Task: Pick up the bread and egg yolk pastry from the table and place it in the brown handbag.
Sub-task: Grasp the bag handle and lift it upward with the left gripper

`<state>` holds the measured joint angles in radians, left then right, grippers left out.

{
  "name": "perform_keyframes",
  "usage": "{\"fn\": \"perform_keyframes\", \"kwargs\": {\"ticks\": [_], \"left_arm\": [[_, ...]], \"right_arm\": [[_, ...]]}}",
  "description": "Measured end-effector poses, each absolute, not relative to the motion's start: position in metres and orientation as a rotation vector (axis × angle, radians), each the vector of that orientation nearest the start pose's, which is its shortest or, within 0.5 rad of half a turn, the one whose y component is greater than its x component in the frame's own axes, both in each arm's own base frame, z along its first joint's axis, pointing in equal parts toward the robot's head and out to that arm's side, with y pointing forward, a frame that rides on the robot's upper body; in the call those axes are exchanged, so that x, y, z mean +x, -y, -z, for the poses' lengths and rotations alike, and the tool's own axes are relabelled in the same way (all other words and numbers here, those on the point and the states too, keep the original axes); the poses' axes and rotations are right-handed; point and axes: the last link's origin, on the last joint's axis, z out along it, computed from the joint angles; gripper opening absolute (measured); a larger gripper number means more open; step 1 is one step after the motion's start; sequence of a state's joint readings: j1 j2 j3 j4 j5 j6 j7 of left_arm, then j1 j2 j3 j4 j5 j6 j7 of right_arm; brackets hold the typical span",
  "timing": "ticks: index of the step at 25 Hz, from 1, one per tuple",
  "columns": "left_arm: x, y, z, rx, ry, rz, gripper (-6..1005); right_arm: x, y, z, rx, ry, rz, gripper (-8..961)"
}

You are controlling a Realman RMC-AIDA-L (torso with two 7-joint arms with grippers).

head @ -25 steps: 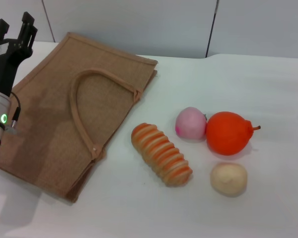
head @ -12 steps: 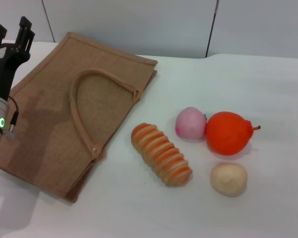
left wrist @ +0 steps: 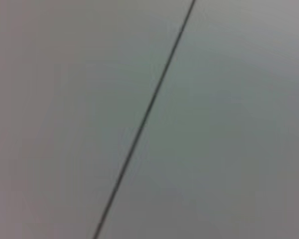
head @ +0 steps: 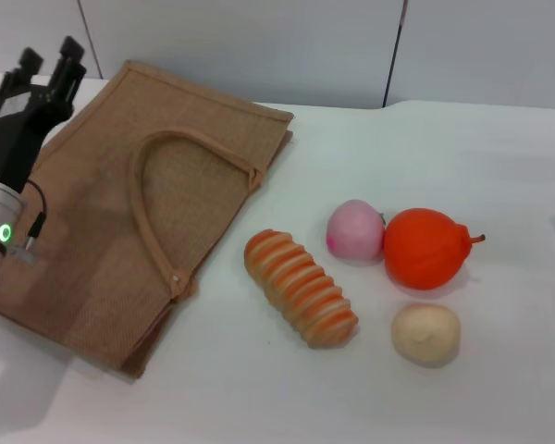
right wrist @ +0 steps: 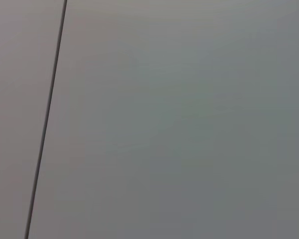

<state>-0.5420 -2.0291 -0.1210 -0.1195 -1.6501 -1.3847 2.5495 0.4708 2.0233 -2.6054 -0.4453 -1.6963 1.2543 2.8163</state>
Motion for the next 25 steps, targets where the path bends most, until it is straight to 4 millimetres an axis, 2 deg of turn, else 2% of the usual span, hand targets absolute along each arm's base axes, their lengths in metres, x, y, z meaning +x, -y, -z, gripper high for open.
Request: {"fn": "perform_keyframes", "kwargs": {"ticks": [2,6,10,13,15,17,19,21,25], "left_arm": [[-0.306,-0.351,-0.027,-1.501,0.741,1.215,692],[-0.301,-0.367,-0.049,-1.701,0.832,1.28,671],[-0.295,-0.378,-0.068,-1.883,0.989,1.229,596],[-0.295,-0.38,-0.073,-1.935,1.065,1.178,600],[-0.296,-0.381,-0.08,-1.979,1.145,1.106,603],[-0.297,-0.383,-0.091,-2.028,1.287,0.946,603],[-0.297,-0.385,-0.093,-2.034,1.336,0.89,603],[-0.296,-0.39,-0.096,-2.042,1.422,0.748,603],[-0.294,-0.4,-0.099,-2.03,1.489,0.539,602]], "right_arm": [[0.288,-0.348,0.003,-1.407,-0.365,-0.633,879],[0.289,-0.349,0.002,-1.403,-0.366,-0.632,880],[0.286,-0.351,0.002,-1.411,-0.356,-0.634,880],[0.286,-0.351,0.002,-1.412,-0.356,-0.632,880],[0.288,-0.35,0.001,-1.409,-0.357,-0.629,879],[0.289,-0.35,0.001,-1.406,-0.358,-0.627,879],[0.289,-0.35,0.0,-1.405,-0.357,-0.626,879],[0.29,-0.351,-0.001,-1.403,-0.355,-0.621,879],[0.292,-0.351,-0.002,-1.402,-0.351,-0.613,880]]}}
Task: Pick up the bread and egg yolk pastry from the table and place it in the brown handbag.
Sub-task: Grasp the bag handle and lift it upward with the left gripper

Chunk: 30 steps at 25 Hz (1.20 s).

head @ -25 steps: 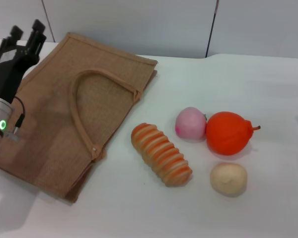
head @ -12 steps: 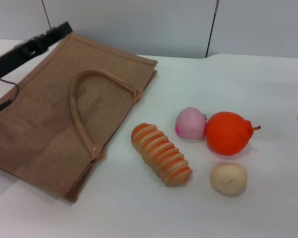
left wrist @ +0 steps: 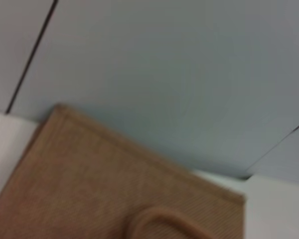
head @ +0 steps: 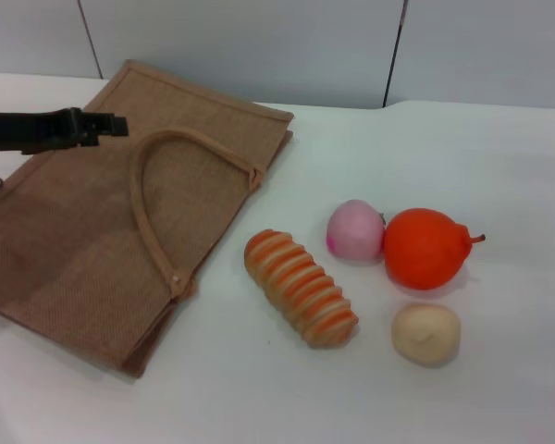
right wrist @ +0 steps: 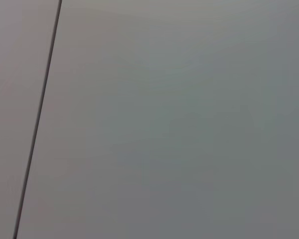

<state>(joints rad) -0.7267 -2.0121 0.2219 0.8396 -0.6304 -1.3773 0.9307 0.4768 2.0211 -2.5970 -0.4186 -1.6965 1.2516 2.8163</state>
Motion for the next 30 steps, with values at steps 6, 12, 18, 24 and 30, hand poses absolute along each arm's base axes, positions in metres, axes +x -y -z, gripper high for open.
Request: {"fn": "perform_keyframes", "kwargs": {"ticks": [6,12,18,24,30], "left_arm": [[-0.296,-0.412,-0.111,-2.005,1.504,0.317,603],[-0.29,-0.429,-0.102,-1.989,1.428,0.155,601],[-0.278,-0.446,-0.07,-2.036,1.277,0.027,598],[-0.278,-0.454,-0.042,-2.049,1.217,-0.034,594],[-0.282,-0.457,-0.036,-2.025,1.203,-0.038,590]], "right_arm": [[0.292,-0.351,-0.002,-1.402,-0.351,-0.611,880],[0.291,-0.351,-0.002,-1.402,-0.35,-0.613,880],[0.291,-0.352,-0.002,-1.402,-0.349,-0.616,879],[0.29,-0.352,-0.001,-1.403,-0.351,-0.62,879],[0.289,-0.352,-0.001,-1.403,-0.351,-0.621,880]]}}
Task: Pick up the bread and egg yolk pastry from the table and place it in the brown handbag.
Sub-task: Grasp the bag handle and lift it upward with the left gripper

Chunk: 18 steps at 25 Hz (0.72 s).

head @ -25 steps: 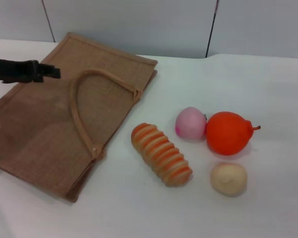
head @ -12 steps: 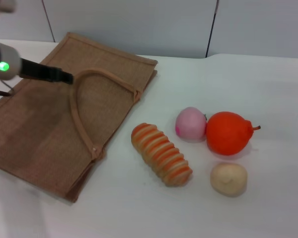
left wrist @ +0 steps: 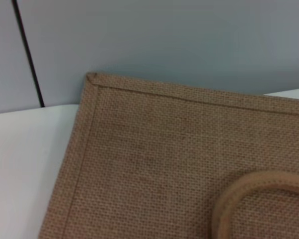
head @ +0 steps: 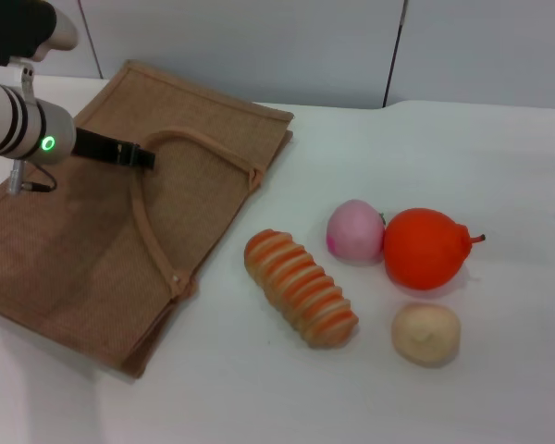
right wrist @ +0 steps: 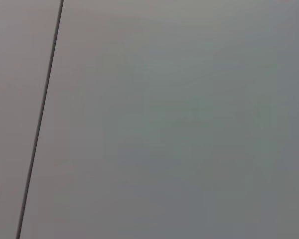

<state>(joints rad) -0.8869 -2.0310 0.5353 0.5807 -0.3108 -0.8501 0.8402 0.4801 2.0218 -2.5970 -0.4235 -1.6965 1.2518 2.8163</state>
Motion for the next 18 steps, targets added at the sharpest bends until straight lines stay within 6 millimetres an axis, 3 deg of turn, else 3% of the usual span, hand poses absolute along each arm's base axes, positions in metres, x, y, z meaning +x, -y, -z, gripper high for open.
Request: {"fn": "perform_keyframes", "kwargs": {"ticks": [18], "left_arm": [[-0.2862,-0.4589,-0.0282,-2.005,1.163,-0.059,580]], "right_arm": [[0.2889,-0.3519,-0.0009,-1.403,-0.352,-0.623,879]]}}
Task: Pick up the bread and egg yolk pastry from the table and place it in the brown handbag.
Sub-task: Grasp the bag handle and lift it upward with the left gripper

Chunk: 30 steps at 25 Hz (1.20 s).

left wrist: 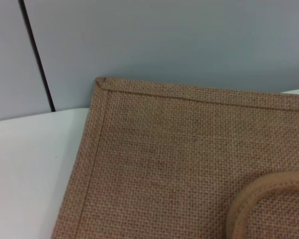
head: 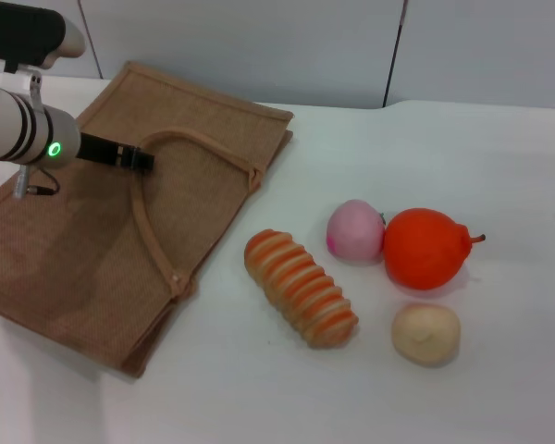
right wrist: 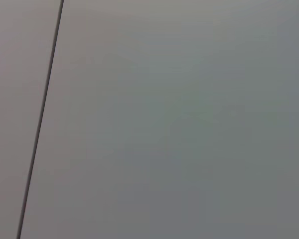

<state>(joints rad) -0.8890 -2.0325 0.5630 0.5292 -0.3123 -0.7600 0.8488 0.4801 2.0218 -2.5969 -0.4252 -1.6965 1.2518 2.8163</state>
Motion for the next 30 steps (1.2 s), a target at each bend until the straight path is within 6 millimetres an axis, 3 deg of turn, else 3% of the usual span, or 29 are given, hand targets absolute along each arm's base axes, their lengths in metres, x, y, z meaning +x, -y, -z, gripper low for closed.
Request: {"fn": "perform_keyframes", "kwargs": {"ticks": [18,21,30], "left_arm": [[-0.283,-0.461,-0.025,-2.019,1.118,-0.098,569],[-0.282,-0.462,-0.024,-2.022,1.114,-0.101,412],[-0.276,-0.464,-0.017,-2.05,1.074,-0.128,239]], "right_arm": [[0.287,-0.353,-0.001,-1.404,-0.349,-0.628,879],[0.287,-0.354,-0.001,-1.404,-0.349,-0.628,880],[0.286,-0.354,0.0,-1.405,-0.35,-0.631,879]]}}
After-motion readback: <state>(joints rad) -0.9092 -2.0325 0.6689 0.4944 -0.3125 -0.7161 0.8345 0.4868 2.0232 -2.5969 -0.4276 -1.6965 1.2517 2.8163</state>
